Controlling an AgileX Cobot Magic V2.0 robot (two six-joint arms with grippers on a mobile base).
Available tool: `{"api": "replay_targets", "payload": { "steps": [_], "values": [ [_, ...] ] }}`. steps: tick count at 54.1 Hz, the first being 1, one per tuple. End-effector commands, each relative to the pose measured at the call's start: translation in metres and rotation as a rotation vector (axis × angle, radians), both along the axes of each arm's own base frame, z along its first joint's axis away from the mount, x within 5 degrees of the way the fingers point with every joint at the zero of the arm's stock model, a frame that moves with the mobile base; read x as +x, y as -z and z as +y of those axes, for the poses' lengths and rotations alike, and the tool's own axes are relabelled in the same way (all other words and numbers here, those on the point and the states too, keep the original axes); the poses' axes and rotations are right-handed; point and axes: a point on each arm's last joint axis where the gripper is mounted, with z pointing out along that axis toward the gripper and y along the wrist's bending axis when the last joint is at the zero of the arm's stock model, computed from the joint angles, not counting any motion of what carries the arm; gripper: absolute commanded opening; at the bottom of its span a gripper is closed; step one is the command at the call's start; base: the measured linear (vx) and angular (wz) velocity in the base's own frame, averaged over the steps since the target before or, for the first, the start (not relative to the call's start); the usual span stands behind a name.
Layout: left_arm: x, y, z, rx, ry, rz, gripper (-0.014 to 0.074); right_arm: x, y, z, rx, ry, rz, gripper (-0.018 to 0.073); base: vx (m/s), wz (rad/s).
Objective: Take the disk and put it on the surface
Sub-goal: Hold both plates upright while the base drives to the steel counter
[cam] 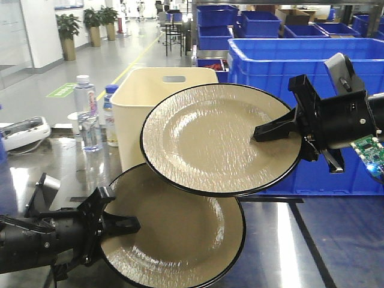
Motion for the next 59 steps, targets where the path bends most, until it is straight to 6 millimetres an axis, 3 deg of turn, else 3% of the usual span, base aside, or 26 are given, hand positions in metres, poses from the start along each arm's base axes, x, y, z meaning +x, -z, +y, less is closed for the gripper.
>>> {"api": "replay_targets", "payload": {
  "steps": [1,59],
  "values": [
    [-0.0037,-0.0281,-0.0026,-0.12,-0.004,-0.044,0.0001,-0.0135,-0.037,0.0017,0.125,0.023,-0.104,-0.0008,0.2,-0.21],
    [-0.0034,-0.0278,-0.0026,-0.119,-0.005,-0.043,0.0001,-0.0135,-0.037,0.0017,0.125,0.023,-0.104,-0.0008,0.07,-0.03]
  ]
}}
